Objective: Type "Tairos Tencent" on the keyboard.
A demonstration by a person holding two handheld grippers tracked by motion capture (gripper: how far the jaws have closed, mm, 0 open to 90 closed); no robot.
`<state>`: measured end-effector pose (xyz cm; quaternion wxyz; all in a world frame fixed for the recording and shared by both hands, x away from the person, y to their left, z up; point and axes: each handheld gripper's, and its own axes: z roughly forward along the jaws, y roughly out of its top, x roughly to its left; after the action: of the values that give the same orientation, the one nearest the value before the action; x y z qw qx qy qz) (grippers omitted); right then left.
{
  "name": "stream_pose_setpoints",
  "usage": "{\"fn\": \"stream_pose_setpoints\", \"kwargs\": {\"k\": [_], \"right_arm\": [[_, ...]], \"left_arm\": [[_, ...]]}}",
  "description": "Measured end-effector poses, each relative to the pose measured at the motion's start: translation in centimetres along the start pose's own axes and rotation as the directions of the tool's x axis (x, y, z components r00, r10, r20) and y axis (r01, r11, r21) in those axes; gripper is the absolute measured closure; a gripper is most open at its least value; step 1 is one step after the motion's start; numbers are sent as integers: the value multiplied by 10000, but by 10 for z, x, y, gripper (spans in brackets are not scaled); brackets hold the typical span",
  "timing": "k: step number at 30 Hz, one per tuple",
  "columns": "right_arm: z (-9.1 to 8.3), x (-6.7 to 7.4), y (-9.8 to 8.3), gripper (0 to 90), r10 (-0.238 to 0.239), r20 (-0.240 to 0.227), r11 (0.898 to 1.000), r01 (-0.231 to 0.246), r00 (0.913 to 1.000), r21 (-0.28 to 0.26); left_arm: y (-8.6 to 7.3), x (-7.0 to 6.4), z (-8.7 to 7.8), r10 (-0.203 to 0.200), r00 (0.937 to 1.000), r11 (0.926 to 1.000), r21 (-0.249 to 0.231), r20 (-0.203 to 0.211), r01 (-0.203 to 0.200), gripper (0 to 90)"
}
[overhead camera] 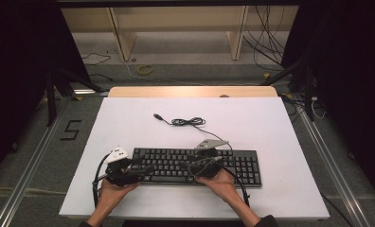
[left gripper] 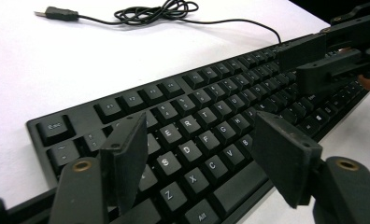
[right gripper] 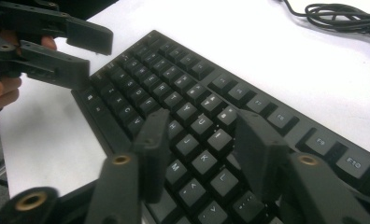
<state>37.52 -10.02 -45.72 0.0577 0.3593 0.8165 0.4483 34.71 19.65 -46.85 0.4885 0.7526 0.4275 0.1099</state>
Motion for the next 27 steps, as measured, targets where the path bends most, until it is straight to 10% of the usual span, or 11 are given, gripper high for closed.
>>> {"fn": "stream_pose_setpoints", "kwargs": {"k": [27], "right_arm": [[-28, -9, -12, 382, 220, 397, 9987, -202, 9990, -458]], "left_arm": [[21, -1, 36, 529, 9984, 9916, 1173, 173, -546, 751]]}}
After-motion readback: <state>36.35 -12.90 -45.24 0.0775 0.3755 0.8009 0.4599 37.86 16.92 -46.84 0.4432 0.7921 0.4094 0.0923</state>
